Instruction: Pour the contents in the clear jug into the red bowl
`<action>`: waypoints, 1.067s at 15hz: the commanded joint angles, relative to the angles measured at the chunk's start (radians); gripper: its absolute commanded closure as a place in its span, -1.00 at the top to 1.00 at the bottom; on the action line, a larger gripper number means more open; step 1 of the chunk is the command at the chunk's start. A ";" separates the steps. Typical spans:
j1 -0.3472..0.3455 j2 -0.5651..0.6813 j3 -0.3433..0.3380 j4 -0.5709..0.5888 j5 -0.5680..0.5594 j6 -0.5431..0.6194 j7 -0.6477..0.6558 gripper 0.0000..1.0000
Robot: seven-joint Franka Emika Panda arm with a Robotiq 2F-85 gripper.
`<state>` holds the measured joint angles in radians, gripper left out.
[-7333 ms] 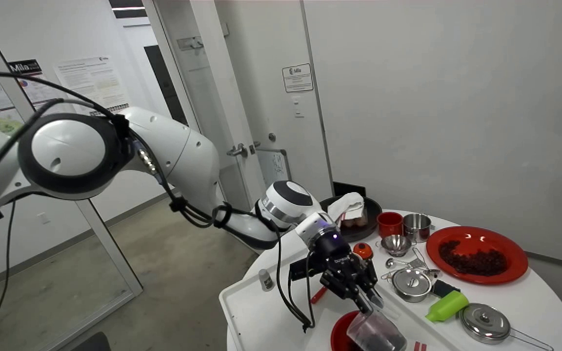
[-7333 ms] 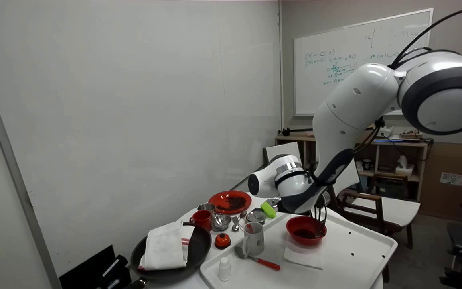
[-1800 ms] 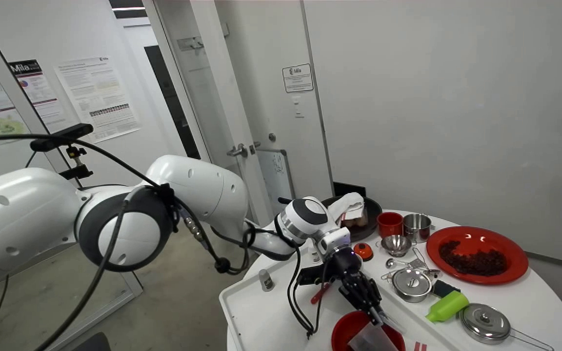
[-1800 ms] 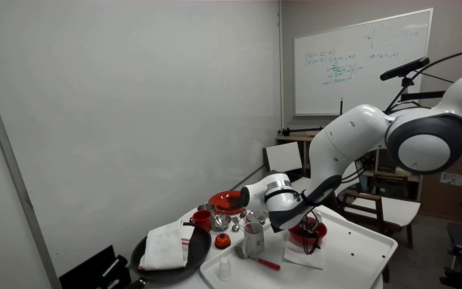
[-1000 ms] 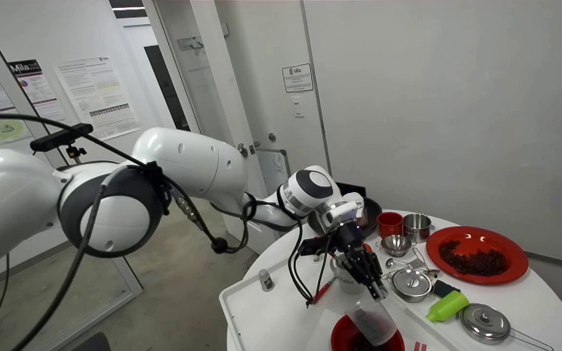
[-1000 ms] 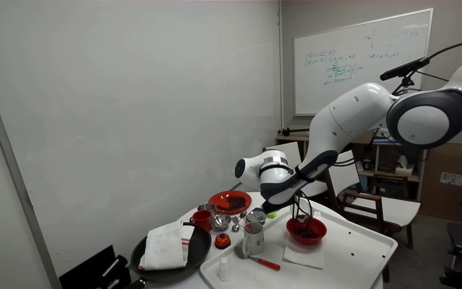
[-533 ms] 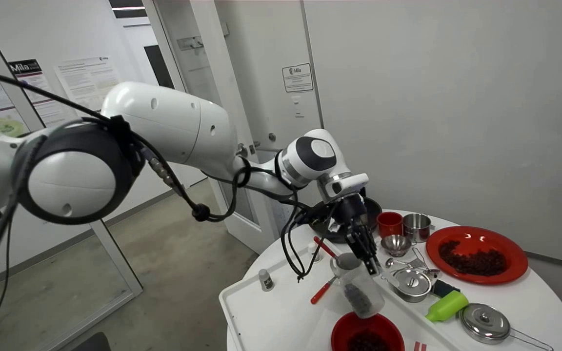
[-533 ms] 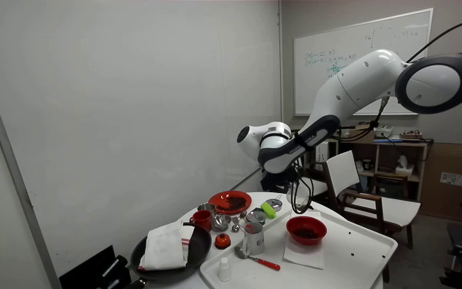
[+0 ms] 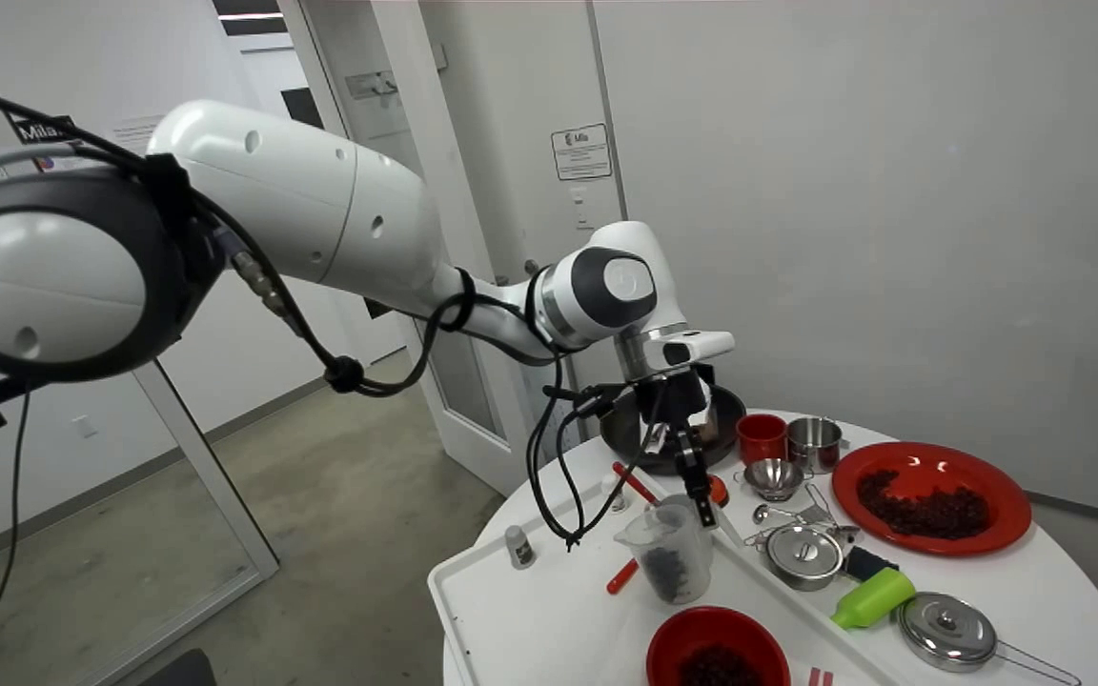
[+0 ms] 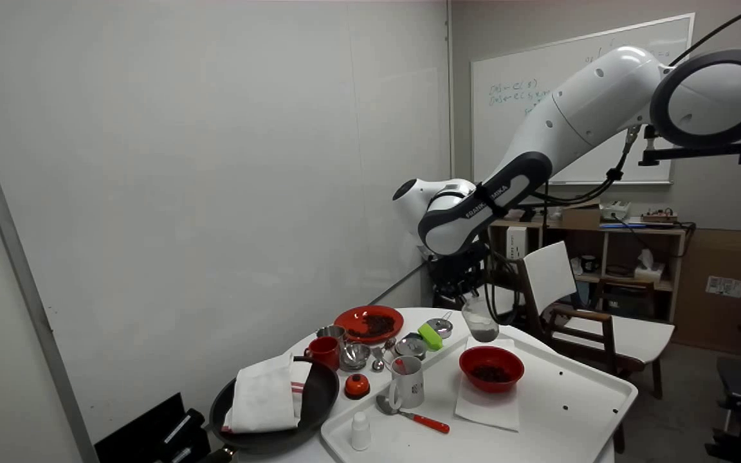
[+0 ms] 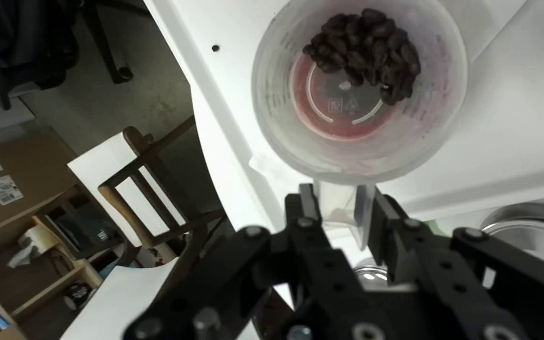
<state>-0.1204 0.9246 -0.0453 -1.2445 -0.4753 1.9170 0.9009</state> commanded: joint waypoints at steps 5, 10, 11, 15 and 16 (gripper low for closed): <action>0.050 -0.122 -0.022 -0.200 0.166 0.071 -0.389 -0.81; 0.115 -0.081 -0.004 -0.206 0.208 0.027 -0.585 -0.81; 0.124 -0.073 0.003 -0.207 0.215 0.022 -0.622 -0.81; 0.171 -0.031 -0.009 -0.217 0.221 0.086 -0.610 -0.81; 0.176 -0.018 -0.011 -0.216 0.224 0.097 -0.606 -0.81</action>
<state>0.0326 0.8793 -0.0348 -1.4570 -0.2818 1.9731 0.2997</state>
